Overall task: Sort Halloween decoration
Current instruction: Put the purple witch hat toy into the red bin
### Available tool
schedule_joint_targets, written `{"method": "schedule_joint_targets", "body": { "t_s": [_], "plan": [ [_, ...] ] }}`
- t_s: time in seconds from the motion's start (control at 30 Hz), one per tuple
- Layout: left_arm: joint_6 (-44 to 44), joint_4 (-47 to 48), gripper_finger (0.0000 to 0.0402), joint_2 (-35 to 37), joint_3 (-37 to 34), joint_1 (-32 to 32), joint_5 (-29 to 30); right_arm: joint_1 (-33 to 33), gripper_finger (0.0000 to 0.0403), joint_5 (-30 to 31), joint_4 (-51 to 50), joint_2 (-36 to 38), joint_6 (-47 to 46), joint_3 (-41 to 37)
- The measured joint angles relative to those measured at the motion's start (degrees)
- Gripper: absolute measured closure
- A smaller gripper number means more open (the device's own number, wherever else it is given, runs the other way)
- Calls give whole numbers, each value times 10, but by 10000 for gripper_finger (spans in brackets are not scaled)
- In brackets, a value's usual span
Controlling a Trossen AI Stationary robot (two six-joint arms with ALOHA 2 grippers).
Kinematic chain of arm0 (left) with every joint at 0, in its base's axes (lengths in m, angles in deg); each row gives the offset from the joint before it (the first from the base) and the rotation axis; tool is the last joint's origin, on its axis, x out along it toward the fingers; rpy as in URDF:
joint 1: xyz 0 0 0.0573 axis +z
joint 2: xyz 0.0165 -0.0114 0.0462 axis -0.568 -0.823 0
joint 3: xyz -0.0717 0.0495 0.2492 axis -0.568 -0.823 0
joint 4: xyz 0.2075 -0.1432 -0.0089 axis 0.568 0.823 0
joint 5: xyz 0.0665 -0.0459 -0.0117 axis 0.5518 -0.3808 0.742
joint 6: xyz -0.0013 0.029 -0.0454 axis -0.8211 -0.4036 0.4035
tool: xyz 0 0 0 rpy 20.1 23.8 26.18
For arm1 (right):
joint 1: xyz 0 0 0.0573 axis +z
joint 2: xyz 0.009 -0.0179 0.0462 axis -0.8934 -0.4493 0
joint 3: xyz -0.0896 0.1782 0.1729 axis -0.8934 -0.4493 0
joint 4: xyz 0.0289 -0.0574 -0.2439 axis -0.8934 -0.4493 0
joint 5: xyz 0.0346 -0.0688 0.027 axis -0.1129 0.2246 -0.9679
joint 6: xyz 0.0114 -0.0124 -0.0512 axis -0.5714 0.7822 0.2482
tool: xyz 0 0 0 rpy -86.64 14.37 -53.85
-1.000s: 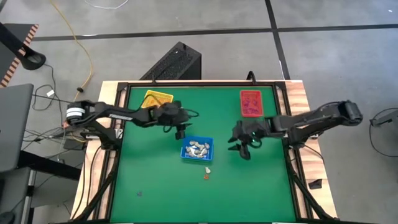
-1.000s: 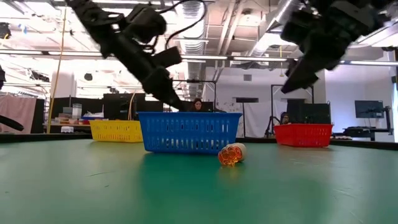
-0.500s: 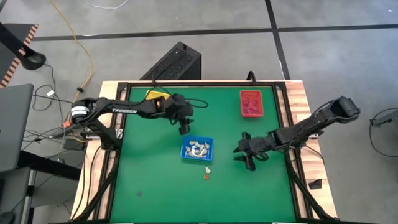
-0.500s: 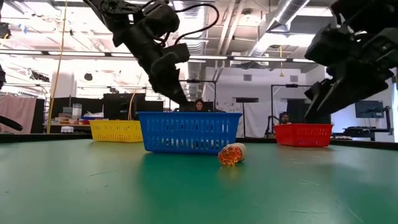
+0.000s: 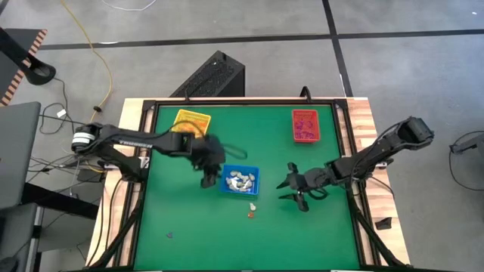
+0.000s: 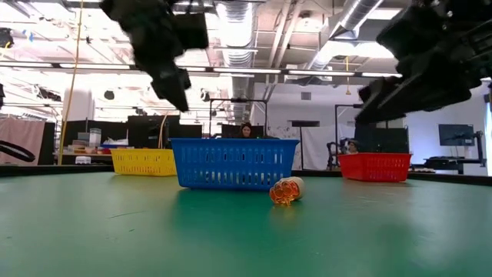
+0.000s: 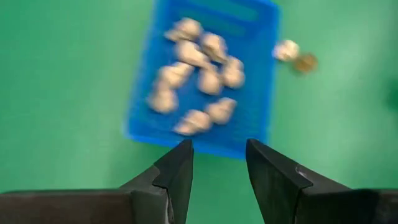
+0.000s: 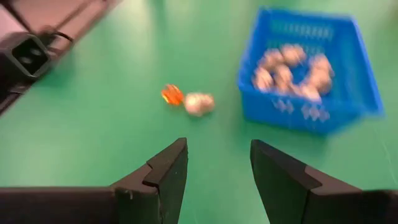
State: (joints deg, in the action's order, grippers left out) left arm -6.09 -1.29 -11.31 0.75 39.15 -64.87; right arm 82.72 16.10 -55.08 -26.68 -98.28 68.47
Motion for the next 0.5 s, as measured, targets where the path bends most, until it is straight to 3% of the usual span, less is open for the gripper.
{"method": "schedule_joint_targets", "body": {
  "t_s": [0.2,0.33,0.5],
  "plan": [
    [22,47,264,29,0,-113,107,-10,198,-66,127,-79,93,11],
    [30,60,264,51,-8,-178,174,-17,198,-128,155,-155,110,51],
    [35,9,264,82,-68,-228,178,-4,198,-172,164,-249,120,130]
  ]
}}
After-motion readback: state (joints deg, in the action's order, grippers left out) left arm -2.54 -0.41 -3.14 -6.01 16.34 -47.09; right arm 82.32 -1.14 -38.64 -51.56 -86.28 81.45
